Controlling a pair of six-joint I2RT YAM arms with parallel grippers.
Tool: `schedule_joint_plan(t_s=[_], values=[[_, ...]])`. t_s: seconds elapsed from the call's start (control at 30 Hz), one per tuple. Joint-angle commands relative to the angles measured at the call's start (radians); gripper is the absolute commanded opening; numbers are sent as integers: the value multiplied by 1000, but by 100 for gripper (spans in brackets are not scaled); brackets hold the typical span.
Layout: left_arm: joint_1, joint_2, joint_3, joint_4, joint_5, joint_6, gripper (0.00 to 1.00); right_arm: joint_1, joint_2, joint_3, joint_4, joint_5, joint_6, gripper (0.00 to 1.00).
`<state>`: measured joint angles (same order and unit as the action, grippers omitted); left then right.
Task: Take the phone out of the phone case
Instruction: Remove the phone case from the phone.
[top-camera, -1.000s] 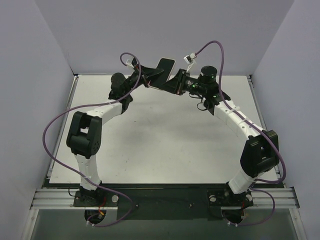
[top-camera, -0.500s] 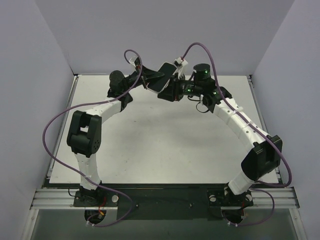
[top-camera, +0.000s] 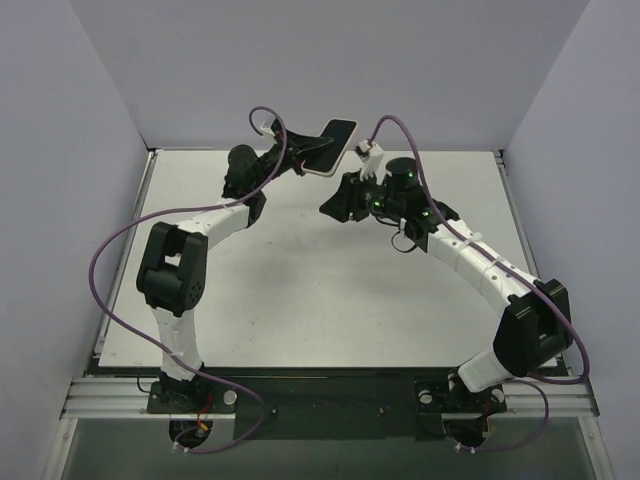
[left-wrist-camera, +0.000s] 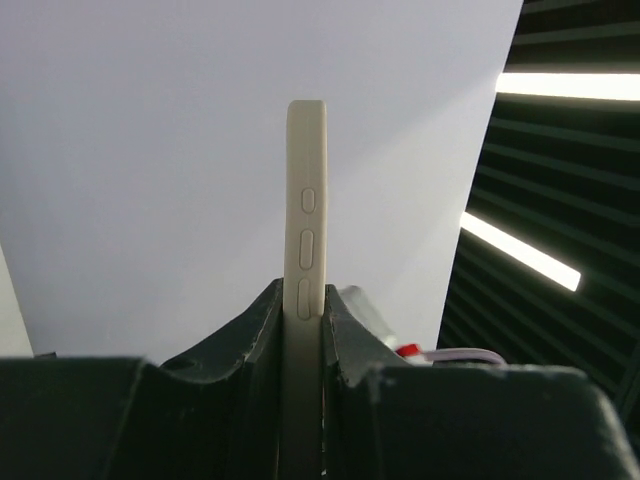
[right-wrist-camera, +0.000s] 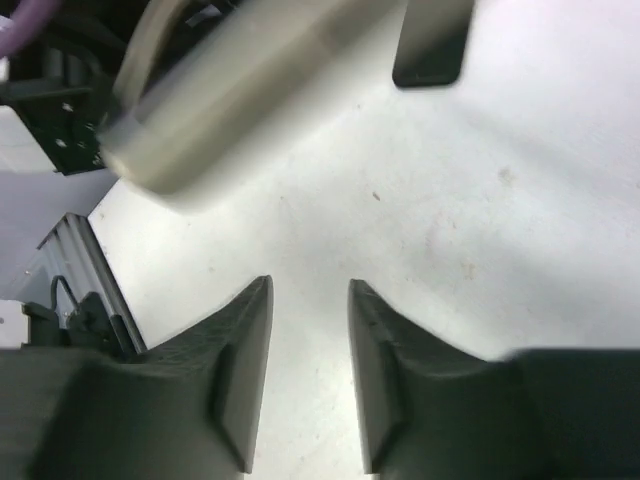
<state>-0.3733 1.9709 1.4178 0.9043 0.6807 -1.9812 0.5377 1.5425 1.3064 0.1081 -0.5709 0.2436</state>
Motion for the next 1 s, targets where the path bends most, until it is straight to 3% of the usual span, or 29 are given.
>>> schedule_joint_plan(t_s=[0.0, 0.03, 0.17, 0.33, 0.47, 0.57, 0.7, 0.87, 0.97], values=[[-3, -58, -19, 215, -144, -251, 0, -76, -131, -232, 339, -113, 342, 71], [-6, -49, -22, 250, -151, -260, 0, -88, -139, -249, 350, -122, 415, 80], [-33, 9, -22, 364, -174, -340, 0, -84, -165, -254, 406, -156, 534, 86], [-58, 6, -25, 346, -168, -312, 0, -129, -133, -262, 744, -222, 767, 82], [-59, 0, -33, 335, -161, -320, 0, -154, -81, -259, 976, -254, 960, 66], [-59, -9, -37, 331, -155, -321, 0, -159, -61, -248, 1009, -262, 976, 50], [-59, -18, -34, 326, -150, -327, 0, -159, -33, -236, 1076, -294, 1011, 43], [-59, -21, -34, 323, -144, -341, 0, -157, -32, -220, 1079, -339, 991, 38], [-59, -27, -34, 321, -138, -344, 0, -156, -35, -193, 946, -356, 907, 22]])
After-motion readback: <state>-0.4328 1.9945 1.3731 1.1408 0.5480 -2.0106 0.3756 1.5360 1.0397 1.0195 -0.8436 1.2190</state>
